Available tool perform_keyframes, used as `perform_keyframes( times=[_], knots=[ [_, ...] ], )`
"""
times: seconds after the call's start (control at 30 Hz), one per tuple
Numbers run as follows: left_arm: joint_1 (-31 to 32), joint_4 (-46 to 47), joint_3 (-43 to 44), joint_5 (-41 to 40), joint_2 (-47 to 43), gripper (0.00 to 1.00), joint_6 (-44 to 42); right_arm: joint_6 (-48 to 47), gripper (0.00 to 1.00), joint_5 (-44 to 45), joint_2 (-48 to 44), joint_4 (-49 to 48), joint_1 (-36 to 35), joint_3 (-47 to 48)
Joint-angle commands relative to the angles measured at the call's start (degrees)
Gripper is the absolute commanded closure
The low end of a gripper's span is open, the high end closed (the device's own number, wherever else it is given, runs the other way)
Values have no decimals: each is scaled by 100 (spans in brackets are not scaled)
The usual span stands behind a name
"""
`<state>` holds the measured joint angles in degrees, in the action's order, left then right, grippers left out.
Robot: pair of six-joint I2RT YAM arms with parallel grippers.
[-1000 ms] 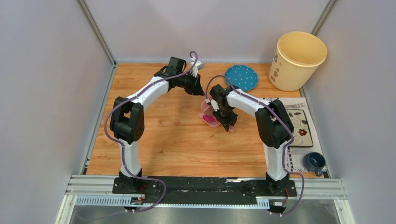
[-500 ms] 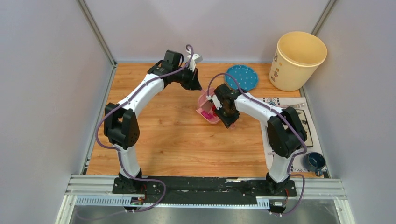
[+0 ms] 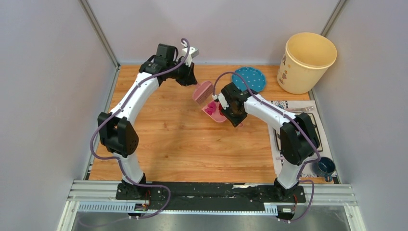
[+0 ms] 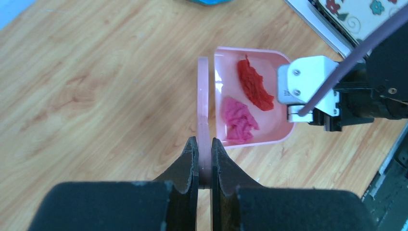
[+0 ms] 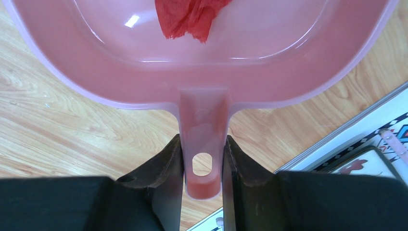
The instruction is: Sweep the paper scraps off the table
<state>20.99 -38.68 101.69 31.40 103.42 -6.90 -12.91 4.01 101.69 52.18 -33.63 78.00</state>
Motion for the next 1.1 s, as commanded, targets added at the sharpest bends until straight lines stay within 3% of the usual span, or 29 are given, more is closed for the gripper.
perform_keyframes(
  times=[0.0, 0.23, 0.37, 0.5, 0.63, 0.83, 1.07],
  knots=[
    [-280, 114, 448, 138, -287, 100, 74, -168, 100, -58, -316, -68, -30, 400],
    [-517, 79, 650, 218, -305, 100, 83, -186, 100, -217, -387, -7, -21, 541],
    [-824, 97, 493, 165, -331, 100, 109, -98, 100, -120, -229, 502, 128, 1399],
    [-1158, 237, -234, 139, -506, 100, 153, -72, 100, 47, 201, 1240, 506, 2523],
    [-1510, 378, -860, 209, -752, 100, 145, -46, 100, 170, 781, 2118, 1032, 3765],
    [-1756, 405, -1678, 147, -1218, 100, -145, 60, 100, 302, 1362, 2664, 1990, 5415],
    [-1801, 264, -2223, 252, -1675, 100, -383, 104, 100, 644, 1249, 2377, 3256, 6280]
  ],
)
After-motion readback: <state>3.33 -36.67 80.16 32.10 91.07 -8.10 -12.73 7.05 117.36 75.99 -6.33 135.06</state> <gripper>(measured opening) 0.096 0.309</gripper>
